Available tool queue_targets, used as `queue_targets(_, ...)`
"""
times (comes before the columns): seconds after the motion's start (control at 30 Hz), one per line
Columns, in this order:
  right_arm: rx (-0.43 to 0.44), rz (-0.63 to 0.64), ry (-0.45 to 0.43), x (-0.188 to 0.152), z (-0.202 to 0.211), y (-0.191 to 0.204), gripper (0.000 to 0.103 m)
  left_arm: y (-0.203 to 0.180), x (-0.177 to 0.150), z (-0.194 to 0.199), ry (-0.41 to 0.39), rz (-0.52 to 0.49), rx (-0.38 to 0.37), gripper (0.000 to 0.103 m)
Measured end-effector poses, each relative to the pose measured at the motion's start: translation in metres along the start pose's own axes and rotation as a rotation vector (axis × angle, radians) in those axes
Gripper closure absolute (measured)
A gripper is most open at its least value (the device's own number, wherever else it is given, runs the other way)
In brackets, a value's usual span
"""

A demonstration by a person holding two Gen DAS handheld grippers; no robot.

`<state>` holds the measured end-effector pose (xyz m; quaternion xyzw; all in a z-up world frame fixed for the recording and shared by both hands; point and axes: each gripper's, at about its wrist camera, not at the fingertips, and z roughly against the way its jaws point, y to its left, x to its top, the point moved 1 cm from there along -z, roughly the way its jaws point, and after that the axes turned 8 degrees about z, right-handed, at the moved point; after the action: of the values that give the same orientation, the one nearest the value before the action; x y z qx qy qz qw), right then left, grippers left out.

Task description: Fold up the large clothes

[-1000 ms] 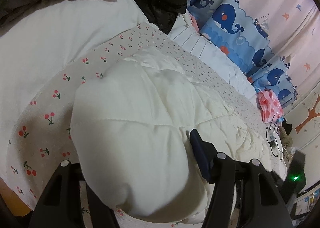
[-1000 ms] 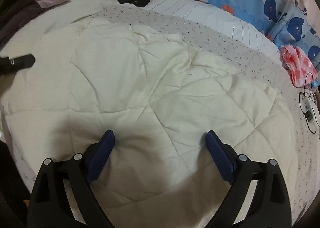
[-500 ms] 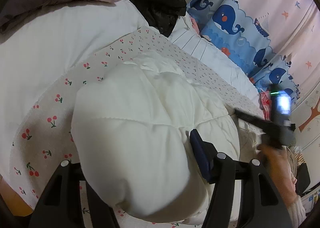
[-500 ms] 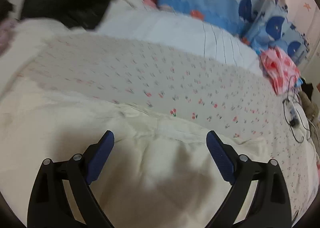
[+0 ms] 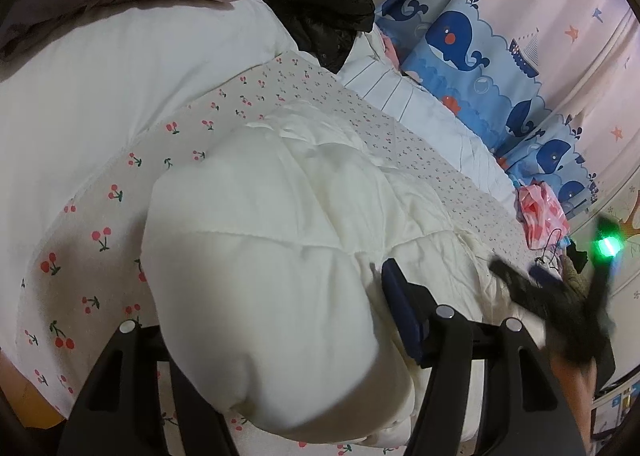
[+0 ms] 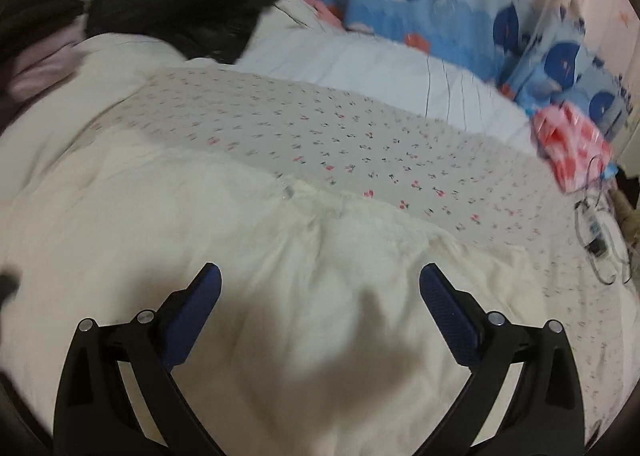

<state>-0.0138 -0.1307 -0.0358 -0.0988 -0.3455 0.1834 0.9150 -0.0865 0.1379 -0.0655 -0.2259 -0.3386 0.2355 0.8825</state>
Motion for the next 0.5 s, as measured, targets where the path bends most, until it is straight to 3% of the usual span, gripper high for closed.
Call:
queue_targets(0.07,-0.017,0.043,0.021,-0.022,0.006,0.017,0.007,0.002,0.000,-0.001,0.007,0.013,-0.007,0.039)
queue_targets(0.17,-0.002,0.141,0.104,-0.052,-0.016,0.047,0.007,0.013,0.002,-0.006,0.049,0.084,-0.045,0.033)
queue_targets(0.23,0.053,0.053,0.139,-0.047,-0.014,0.033,0.007,0.020,0.002,-0.008,0.062,0.125,-0.062,0.032)
queue_targets(0.4,-0.004,0.051,0.039,-0.044,0.034,0.028,0.007,0.034,0.003,-0.008,0.079,0.196,-0.110,0.032)
queue_targets(0.5,0.018,0.147,0.130,-0.068,0.018,0.051,0.007,0.039,0.002,-0.013,0.105,0.245,-0.134,0.031)
